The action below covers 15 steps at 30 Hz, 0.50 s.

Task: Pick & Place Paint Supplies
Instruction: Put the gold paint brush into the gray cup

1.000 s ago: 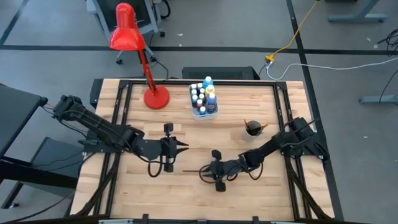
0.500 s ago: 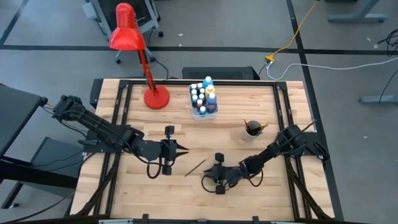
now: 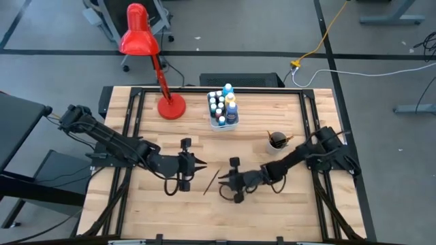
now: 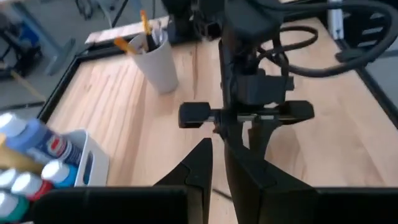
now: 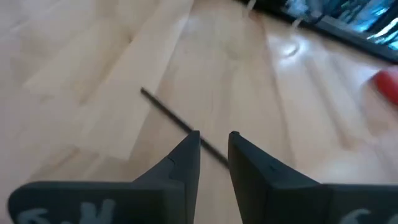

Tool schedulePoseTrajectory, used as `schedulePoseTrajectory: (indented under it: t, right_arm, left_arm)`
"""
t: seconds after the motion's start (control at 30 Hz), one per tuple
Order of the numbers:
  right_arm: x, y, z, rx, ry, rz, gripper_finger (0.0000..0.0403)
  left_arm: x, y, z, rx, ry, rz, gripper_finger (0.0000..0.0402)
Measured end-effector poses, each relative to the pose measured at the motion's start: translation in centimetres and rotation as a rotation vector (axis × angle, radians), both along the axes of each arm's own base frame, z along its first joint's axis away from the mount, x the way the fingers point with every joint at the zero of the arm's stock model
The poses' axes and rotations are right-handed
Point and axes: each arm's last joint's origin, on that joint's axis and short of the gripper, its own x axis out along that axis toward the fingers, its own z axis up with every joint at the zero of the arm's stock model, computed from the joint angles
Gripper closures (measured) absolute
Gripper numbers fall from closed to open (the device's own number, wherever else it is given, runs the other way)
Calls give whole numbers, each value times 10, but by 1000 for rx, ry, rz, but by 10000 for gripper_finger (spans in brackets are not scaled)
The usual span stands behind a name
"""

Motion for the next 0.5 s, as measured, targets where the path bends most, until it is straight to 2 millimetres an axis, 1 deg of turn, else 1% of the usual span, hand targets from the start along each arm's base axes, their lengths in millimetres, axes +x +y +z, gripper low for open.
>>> schedulePoseTrajectory:
  t: [0.03,0.1,0.17,0.23,0.33,0.43,0.5]
  right_arm:
    - [2,-6,0,17,7,3,318]
    - [7,-19,-4,36,28,10,318]
    - [10,-29,-5,24,33,18,318]
    - [13,-35,-3,9,24,47,318]
    - [17,-45,-3,36,31,64,318]
    - [18,-54,-6,112,82,112,318]
    - [17,-54,-8,141,111,162,318]
  left_arm:
    - [0,0,-2,-10,5,14,349]
    - [8,-2,-8,-24,11,34,349]
    - [9,-3,-20,11,75,41,349]
    - [17,-7,-24,1,62,37,349]
    - [21,-9,-33,18,88,37,349]
    - [22,-9,-35,21,90,42,349]
    - [23,-9,-33,19,72,51,349]
